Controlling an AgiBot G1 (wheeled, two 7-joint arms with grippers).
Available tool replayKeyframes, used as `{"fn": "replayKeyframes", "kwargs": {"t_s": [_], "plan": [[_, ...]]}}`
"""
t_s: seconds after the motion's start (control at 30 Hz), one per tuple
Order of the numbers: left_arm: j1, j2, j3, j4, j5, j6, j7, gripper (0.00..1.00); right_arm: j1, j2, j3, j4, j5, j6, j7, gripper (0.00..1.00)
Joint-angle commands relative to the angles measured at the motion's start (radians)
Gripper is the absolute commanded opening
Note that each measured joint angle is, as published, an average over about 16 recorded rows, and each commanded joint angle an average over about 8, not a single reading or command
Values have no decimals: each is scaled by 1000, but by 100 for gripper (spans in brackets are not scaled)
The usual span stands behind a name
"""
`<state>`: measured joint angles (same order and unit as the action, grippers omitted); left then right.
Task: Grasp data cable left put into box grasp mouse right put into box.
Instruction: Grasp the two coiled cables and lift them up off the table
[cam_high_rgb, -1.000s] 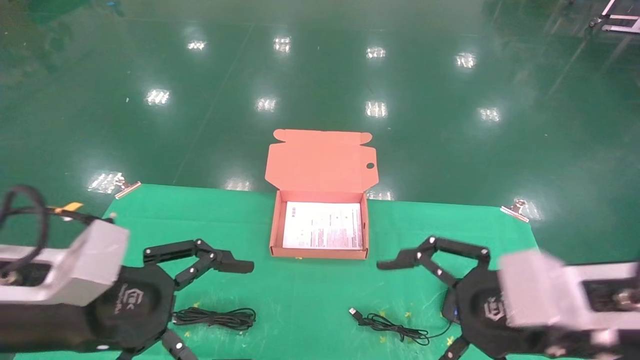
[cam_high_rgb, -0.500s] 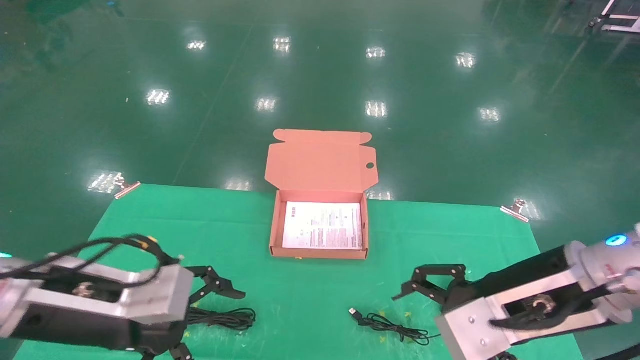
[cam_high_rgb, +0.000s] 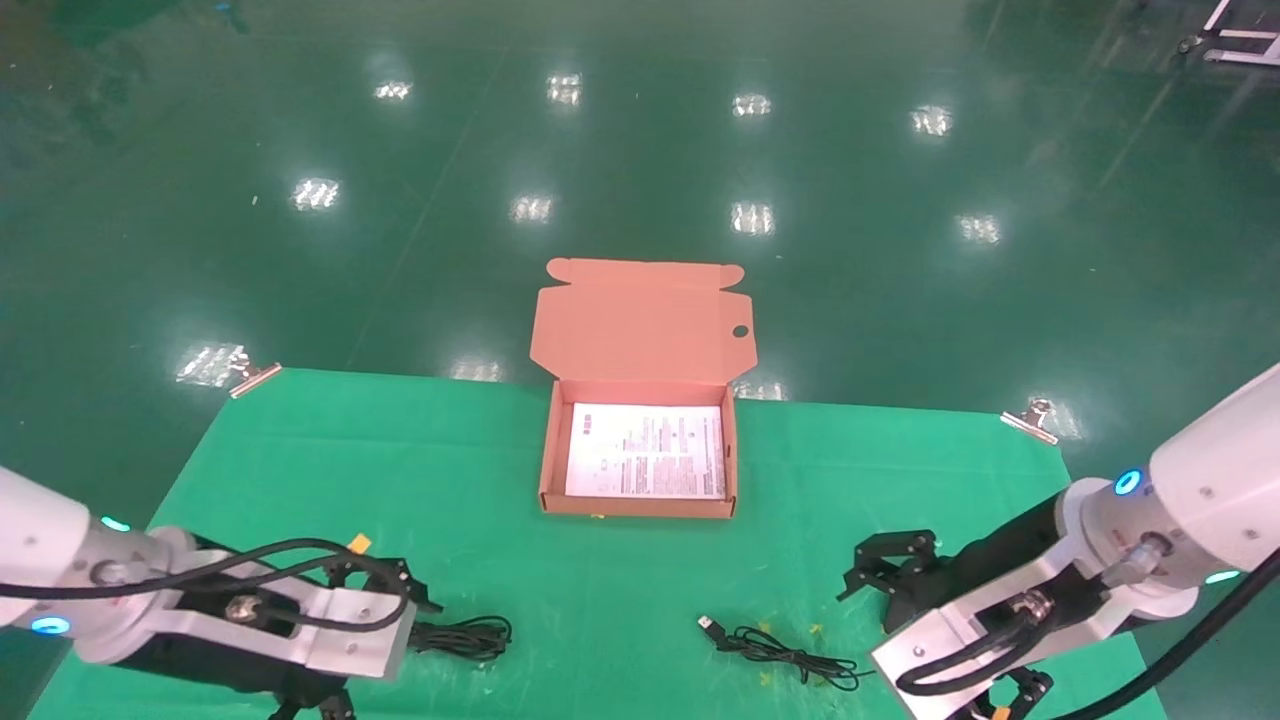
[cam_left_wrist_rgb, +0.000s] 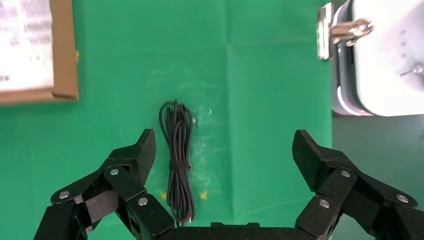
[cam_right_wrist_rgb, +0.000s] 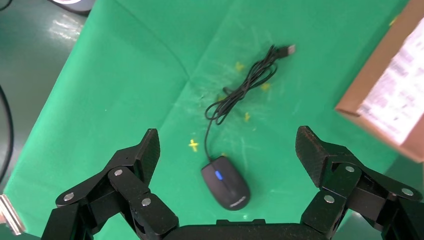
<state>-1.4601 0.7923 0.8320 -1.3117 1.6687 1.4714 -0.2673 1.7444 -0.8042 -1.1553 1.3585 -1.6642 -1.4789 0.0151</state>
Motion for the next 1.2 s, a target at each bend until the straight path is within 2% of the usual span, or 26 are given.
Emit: {"fn": "replayKeyframes", "kwargs": {"t_s": [0.03,0.4,0.8,1.03,1.2], "plan": [[10,5,8,3,23,-18,-13,100,-12,-2,-11,0,-18,14,11,100],[58,39,17,107,97,-125,-81,100,-89,-1,-26,-1,-118,148,99,100],[77,114,45,224,216,-242,-108,100,-173,-57,-45,-14,-227,258,275,100],[81,166,55,340,241,-287,-85,100,-215,-107,-60,-44,-280,300,365,100],[77,199,55,426,235,-310,-43,100,-233,-145,-67,-92,-302,322,387,100]]}}
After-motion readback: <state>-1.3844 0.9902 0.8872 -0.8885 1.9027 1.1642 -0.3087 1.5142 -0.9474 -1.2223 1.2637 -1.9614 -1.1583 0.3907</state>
